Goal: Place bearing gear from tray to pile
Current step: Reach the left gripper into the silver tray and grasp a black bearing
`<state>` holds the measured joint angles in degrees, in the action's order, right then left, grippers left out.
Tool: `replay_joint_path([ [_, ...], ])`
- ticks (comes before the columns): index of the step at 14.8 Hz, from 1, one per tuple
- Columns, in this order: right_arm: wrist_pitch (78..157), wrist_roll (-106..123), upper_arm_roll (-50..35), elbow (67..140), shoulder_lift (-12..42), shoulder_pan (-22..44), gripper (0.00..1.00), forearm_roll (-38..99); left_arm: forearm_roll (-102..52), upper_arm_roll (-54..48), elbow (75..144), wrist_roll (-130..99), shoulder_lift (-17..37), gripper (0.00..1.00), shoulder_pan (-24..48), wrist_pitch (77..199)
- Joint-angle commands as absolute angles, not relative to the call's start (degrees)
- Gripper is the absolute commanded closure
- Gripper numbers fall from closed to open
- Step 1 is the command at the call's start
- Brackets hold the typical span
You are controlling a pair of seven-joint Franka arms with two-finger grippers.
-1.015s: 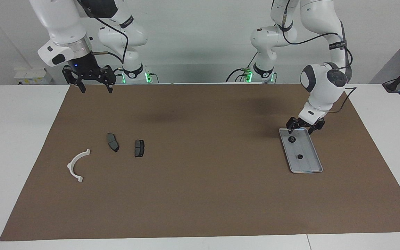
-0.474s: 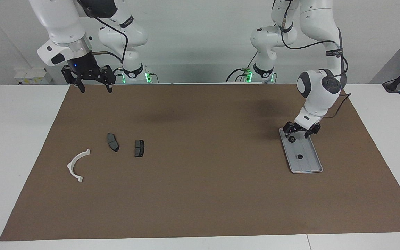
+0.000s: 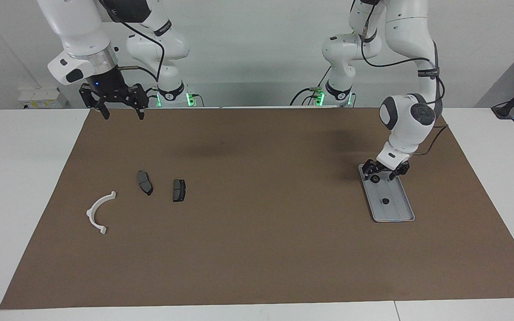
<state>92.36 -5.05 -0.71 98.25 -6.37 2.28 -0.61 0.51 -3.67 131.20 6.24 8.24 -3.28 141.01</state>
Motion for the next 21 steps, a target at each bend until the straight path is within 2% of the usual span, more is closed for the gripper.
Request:
replay_joint_path([
  [1, 92.4, -3.1, -1.0, 99.5, -7.6, 1.4, 0.0, 1.2, 0.8, -3.3, 132.0, 6.9, 8.0, 0.14, -2.8, 141.7],
  [6, 92.3, -3.1, -1.0, 99.8, -7.9, 1.4, 0.0, 1.2, 0.8, -3.4, 130.5, 7.2, 8.1, 0.7, -2.5, 140.0],
  [7, 92.3, -3.1, -1.0, 99.8, -7.9, 1.4, 0.0, 1.2, 0.8, -3.4, 129.7, 7.2, 8.2, 0.79, -2.4, 139.0],
  [10, 92.3, -3.0, -0.9, 99.8, -7.9, 1.2, 0.0, 1.2, 0.9, -3.4, 127.0, 7.3, 8.3, 0.98, -2.4, 136.5],
  [12, 92.3, -3.0, -0.9, 99.8, -7.9, 1.2, 0.0, 1.2, 0.9, -3.4, 121.9, 7.5, 8.3, 1.0, -2.4, 131.5],
  [15, 92.2, -3.1, -0.9, 99.8, -7.9, 1.3, 0.0, 1.2, 0.8, -4.0, 104.7, 6.7, 10.4, 1.0, -1.3, 113.4],
  [17, 92.2, -3.0, -0.9, 99.8, -7.9, 1.2, 0.0, 1.2, 1.2, -3.9, 95.8, -2.2, 12.7, 1.0, 4.3, 105.6],
  [21, 92.2, -3.0, -0.8, 99.8, -7.9, 1.1, 0.0, 1.2, 2.5, -4.0, 97.0, -24.7, 12.9, 1.0, 19.7, 108.9],
])
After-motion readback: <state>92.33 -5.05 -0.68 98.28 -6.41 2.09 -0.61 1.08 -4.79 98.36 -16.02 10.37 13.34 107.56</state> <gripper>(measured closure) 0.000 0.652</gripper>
